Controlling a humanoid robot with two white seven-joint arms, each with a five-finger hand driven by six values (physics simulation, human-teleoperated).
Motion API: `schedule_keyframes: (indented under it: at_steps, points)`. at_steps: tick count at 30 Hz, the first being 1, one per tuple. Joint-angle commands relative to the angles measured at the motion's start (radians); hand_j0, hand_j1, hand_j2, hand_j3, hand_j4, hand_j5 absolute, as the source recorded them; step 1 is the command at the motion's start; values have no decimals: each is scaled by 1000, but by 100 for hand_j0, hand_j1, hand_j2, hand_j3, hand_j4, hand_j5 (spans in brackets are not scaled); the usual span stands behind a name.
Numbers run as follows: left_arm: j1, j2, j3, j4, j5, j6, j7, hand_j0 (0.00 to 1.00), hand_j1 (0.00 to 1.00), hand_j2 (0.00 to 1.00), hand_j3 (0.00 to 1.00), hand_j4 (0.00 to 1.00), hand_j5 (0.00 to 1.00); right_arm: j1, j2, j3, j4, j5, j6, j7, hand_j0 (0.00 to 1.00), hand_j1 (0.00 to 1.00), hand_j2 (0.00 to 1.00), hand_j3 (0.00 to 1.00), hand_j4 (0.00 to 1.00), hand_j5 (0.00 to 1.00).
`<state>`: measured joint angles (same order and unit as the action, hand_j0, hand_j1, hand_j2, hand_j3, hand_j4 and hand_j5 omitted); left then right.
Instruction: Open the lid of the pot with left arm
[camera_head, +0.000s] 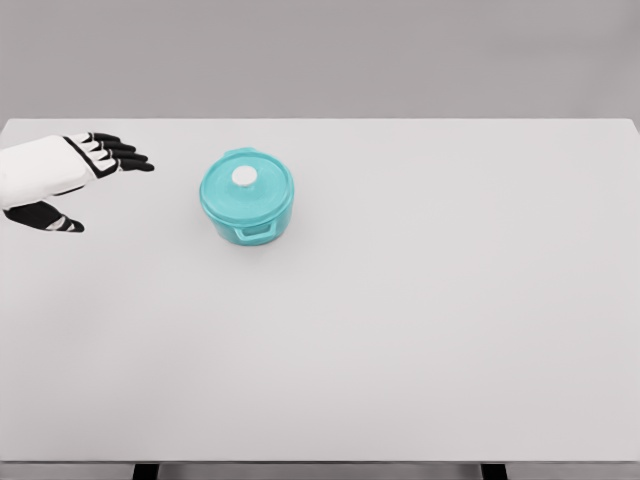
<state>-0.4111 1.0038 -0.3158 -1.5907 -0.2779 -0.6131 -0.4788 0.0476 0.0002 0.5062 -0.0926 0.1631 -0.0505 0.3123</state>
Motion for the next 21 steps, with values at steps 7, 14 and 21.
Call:
schedule_keyframes:
  at_steps: [7, 14, 21]
  points:
    - [-2, -4, -2, 26, 3, 2, -4, 100, 100, 100, 100, 100, 100, 0, 0, 0, 1, 0, 6, -2, 100, 100, 100, 100, 100, 100]
    - [-38, -13, -2, 9, 2, 2, -84, 100, 100, 100, 100, 100, 100, 2, 0, 0, 1, 0, 6, -2, 100, 100, 100, 100, 100, 100]
    - [-400, -73, -388, 74, 16, 2, -132, 100, 100, 100, 100, 100, 100, 2, 0, 0, 2, 0, 6, -2, 100, 100, 100, 100, 100, 100]
